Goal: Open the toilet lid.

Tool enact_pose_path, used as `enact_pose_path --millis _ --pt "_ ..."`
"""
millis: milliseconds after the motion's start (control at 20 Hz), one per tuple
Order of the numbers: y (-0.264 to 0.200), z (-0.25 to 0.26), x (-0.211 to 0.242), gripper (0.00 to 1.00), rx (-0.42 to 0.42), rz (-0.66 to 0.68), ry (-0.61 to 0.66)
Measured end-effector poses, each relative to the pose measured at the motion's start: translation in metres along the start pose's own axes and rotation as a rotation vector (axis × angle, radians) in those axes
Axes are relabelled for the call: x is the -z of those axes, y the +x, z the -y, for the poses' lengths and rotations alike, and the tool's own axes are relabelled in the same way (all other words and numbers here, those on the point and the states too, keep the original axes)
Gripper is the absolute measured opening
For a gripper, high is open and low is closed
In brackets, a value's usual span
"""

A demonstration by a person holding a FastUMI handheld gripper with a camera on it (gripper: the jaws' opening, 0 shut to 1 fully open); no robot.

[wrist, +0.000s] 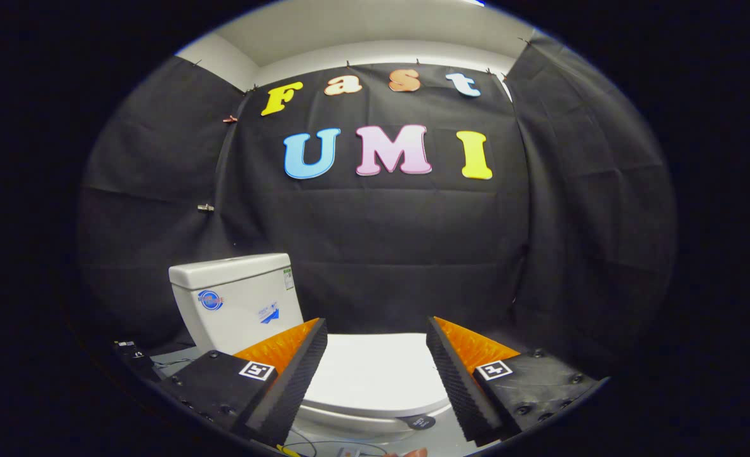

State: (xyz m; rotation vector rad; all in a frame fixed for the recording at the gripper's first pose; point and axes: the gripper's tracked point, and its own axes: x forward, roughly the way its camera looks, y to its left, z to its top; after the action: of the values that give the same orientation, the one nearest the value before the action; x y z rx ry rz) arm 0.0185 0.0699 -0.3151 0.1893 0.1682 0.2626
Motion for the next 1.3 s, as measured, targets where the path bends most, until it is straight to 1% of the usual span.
enact_pose_path --millis 200,350,450,600,850,950,1050,1300 --pt "0.004 0.011 0.045 0.99 -0.027 -0.121 0.125" --pt "0.0 0.017 0.075 0.99 -0.068 -0.21 0.261" --pt "0.001 0.028 0.095 0.99 -0.064 -0.26 0.348" --pt "0.002 0.046 0.125 0.99 -0.033 -0.337 0.475" --pt "-0.002 0.098 0.174 0.99 0.099 -0.423 0.665" --pt "-0.001 0.109 0.194 0.99 0.13 -0.47 0.741" --pt "0.002 0.112 0.211 0.99 0.131 -0.525 0.817" --pt "0.011 0.108 0.238 0.99 0.074 -0.634 0.949"
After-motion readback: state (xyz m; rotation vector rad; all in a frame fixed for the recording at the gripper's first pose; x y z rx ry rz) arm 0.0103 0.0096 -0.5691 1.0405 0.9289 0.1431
